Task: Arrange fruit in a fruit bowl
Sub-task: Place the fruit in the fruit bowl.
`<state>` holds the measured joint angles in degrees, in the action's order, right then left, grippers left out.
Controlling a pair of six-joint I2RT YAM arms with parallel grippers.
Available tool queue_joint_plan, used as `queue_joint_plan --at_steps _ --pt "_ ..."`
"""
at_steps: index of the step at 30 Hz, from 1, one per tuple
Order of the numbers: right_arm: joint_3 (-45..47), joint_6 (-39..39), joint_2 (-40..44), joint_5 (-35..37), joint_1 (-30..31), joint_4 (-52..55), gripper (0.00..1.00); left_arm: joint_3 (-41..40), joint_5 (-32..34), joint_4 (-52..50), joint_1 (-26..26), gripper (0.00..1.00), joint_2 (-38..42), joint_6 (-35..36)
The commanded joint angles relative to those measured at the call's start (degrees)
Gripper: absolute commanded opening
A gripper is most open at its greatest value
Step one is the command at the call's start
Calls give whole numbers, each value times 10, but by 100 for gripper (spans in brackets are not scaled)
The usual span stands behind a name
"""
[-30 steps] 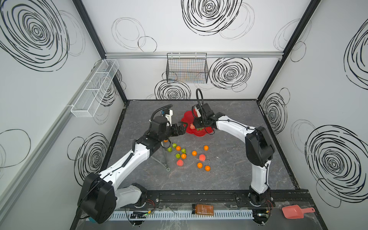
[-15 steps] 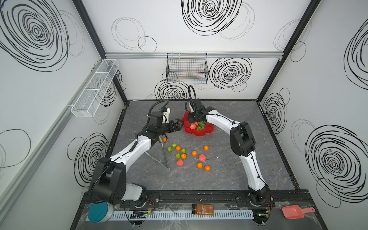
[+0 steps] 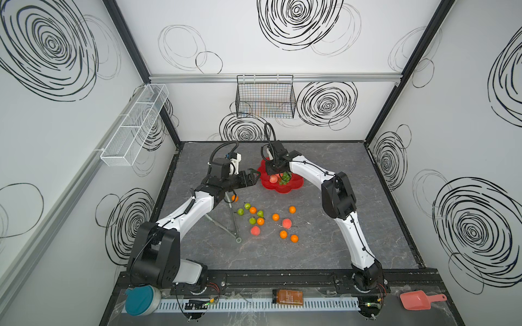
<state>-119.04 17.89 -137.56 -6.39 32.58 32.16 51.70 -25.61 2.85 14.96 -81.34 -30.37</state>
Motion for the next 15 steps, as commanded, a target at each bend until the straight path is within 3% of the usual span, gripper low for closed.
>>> queue_joint_plan --at_steps 1,15 --pt "-16 -6 -7 -1 -2 21 46 10 -5 3 2 96 -7 12" --pt "-19 -1 14 -3 -7 33 57 12 1 -4 0 96 -7 14"
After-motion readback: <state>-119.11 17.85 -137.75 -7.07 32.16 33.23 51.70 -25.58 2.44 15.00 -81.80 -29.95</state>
